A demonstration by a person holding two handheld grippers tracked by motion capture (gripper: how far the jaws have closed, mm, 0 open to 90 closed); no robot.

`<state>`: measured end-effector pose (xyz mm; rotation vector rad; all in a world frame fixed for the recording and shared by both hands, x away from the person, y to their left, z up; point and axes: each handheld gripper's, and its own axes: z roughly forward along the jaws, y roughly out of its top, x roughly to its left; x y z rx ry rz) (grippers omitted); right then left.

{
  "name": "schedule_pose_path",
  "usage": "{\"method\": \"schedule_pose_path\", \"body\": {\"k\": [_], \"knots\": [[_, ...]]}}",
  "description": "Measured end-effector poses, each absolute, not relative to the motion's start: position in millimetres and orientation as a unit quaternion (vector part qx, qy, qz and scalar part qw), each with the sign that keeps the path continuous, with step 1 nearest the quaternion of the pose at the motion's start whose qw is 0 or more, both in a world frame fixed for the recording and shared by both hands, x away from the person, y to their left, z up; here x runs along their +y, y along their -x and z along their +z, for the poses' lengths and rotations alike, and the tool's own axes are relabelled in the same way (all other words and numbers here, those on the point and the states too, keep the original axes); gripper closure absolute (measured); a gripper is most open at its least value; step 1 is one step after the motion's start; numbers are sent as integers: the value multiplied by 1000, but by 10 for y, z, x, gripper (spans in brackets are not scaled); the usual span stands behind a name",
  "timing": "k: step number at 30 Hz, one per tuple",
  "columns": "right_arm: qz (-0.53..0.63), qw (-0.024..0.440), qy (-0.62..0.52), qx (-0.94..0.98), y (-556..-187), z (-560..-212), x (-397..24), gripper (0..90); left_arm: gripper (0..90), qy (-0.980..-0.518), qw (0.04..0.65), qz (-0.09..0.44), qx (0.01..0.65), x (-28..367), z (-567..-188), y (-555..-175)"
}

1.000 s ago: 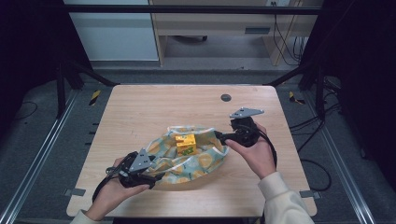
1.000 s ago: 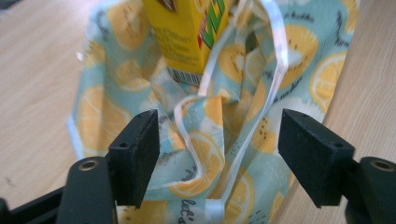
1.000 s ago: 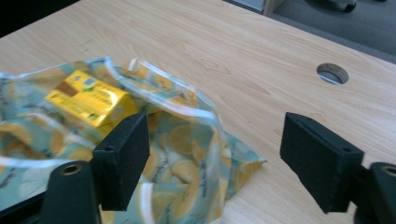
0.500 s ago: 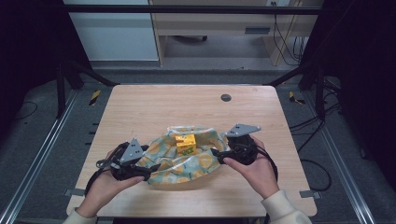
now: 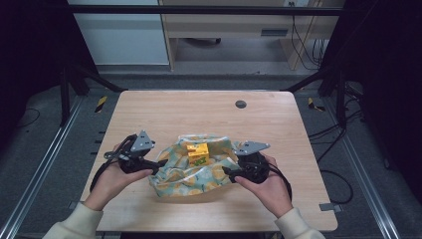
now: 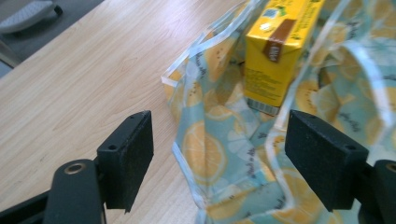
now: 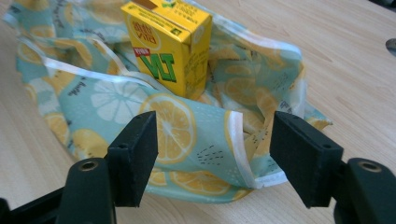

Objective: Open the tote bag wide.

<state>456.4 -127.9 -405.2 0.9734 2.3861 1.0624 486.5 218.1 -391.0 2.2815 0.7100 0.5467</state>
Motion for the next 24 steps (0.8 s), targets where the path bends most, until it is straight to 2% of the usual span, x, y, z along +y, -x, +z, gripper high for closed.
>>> {"method": "schedule_pose_path", "body": {"k": [6, 10, 13, 14, 15, 17, 21, 22, 24], "knots": [[368, 174, -344, 846, -4678, -4190, -1214, 276, 234, -881, 320, 205, 281, 2092, -4082, -5079], [368, 165, -335, 851, -4762, -4274, -1131, 339, 257, -883, 313, 201, 286, 2044, -4198, -5188], [359, 157, -328, 860, -4810, -4351, -1079, 496, 298, -884, 304, 196, 295, 2040, -4300, -5257], [348, 151, -326, 866, -4815, -4384, -1063, 600, 331, -885, 303, 195, 296, 2043, -4327, -5270], [342, 148, -325, 869, -4818, -4406, -1056, 648, 358, -885, 301, 192, 299, 2049, -4362, -5285], [329, 137, -320, 878, -4815, -4472, -1046, 761, 478, -887, 298, 186, 301, 2063, -4433, -5306], [315, 130, -321, 884, -4787, -4550, -1073, 875, 651, -884, 300, 178, 311, 2109, -4552, -5326], [317, 128, -322, 883, -4777, -4559, -1086, 892, 708, -883, 303, 178, 312, 2119, -4568, -5321], [317, 127, -320, 884, -4765, -4570, -1108, 898, 753, -879, 309, 180, 316, 2128, -4587, -5304]]}}
